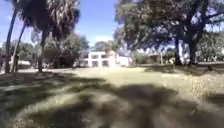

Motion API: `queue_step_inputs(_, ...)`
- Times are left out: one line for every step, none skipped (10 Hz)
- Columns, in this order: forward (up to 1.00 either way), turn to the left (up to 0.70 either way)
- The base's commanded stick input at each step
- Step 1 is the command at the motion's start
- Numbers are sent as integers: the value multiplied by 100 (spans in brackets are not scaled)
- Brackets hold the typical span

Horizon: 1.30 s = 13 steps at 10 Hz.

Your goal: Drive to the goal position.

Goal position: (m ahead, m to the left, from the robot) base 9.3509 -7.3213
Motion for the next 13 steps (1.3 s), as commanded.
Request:
queue_step_inputs(70, 0)
queue_step_inputs(70, 0)
queue_step_inputs(70, 0)
queue_step_inputs(70, 0)
queue_step_inputs(70, 0)
queue_step_inputs(70, 0)
queue_step_inputs(70, 0)
queue_step_inputs(70, 0)
queue_step_inputs(70, 0)
queue_step_inputs(70, 0)
queue_step_inputs(70, 0)
queue_step_inputs(70, 0)
queue_step_inputs(70, 0)
